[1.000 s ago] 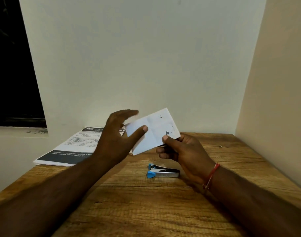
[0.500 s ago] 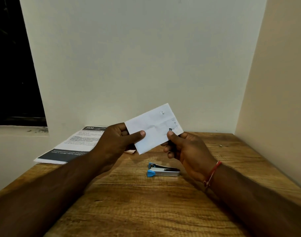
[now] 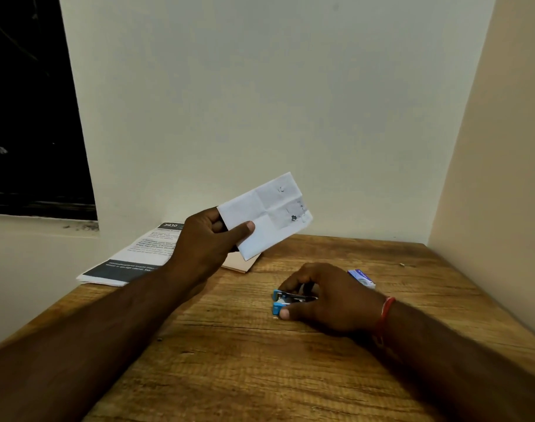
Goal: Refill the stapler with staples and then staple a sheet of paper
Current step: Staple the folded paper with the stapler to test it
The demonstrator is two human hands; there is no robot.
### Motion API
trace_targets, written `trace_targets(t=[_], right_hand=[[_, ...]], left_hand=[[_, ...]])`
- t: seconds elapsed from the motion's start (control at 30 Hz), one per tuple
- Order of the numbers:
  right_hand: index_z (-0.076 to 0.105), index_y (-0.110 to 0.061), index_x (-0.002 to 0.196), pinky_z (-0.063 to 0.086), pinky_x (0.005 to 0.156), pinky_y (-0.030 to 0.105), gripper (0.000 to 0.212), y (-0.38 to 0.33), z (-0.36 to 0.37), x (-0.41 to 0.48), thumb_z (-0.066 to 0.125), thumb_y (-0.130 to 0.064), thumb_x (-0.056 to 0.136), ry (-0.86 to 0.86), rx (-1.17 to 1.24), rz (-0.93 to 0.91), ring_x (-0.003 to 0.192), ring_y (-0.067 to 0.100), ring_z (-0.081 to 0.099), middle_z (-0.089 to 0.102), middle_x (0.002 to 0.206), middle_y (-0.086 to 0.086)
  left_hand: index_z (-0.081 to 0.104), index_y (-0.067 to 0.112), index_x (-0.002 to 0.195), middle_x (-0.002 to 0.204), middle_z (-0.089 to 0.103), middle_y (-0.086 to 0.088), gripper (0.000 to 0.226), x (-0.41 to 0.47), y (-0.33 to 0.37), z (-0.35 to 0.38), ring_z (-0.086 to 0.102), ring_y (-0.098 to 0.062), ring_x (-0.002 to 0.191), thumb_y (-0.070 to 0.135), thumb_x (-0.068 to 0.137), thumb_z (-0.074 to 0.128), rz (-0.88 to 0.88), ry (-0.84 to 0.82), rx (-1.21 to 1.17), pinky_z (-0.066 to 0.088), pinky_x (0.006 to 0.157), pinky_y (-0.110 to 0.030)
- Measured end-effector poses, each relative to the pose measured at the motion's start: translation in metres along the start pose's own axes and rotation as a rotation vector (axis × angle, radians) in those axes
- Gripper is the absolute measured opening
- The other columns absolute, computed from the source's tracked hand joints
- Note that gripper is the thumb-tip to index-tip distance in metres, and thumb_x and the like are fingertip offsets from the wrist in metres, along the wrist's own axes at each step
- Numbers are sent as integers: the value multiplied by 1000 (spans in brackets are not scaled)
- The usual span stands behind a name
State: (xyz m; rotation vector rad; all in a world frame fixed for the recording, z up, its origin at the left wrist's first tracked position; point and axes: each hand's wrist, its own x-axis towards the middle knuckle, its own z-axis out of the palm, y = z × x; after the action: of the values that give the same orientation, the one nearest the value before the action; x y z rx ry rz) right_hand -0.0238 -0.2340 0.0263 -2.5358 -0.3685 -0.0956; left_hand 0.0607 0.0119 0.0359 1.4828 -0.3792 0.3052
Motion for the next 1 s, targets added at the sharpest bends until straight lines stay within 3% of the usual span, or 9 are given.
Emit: trace_targets(t=[0.07,0.2,0.27,0.4,0.5,0.67,1.0], right_hand=[[82,-40,112,59,96,30,31,1,3,1,92,-48,84,23,73,8,103,2,72,78,112,-13],[82,-32,109,58,82,39,15,-1,10,3,85,-32,95,149,523,20,85,14,72,81,102,10],[81,-27,114,55,82,41,16,-4,9,4,81,-26,98,168,711,12,86,18,70,80,105,17],[78,-17,124,57,78,39,26,-10,8,2,78,-22,99,138,906,75,86,15,73,82,112,16],[77,-13,124,58,76,36,28,-12,8,1,78,-19,97,120,975,71,85,14,73,82,114,16],[76,-13,124,62,79,35,27,-12,6,1,77,-15,97,152,1016,74,82,13,76,84,111,13],[77,-9,125,62,88,39,42,-8,6,2,80,-22,85,172,1073,41,89,17,75,83,115,13]], left_hand=[[74,14,144,125,87,-4,49,-1,1,1,84,-26,117,12,97,89,7,-18,0,67,103,-60],[75,12,141,122,88,-6,45,-6,5,6,85,-27,115,10,97,87,13,-50,-19,68,101,-55],[75,11,141,121,88,-7,45,-8,6,8,85,-27,115,10,97,86,17,-73,-25,69,99,-53],[75,13,139,118,89,-4,42,-12,7,12,86,-21,110,10,98,86,33,-102,-11,71,85,-39],[76,13,138,118,89,-3,42,-13,8,13,86,-19,108,9,98,86,50,-102,-1,69,79,-29],[77,15,138,119,89,0,45,-13,8,12,86,-18,112,15,95,90,83,-57,59,70,93,-44],[79,22,127,116,89,4,37,-19,11,16,86,-12,107,16,93,93,99,-63,105,72,95,-44]])
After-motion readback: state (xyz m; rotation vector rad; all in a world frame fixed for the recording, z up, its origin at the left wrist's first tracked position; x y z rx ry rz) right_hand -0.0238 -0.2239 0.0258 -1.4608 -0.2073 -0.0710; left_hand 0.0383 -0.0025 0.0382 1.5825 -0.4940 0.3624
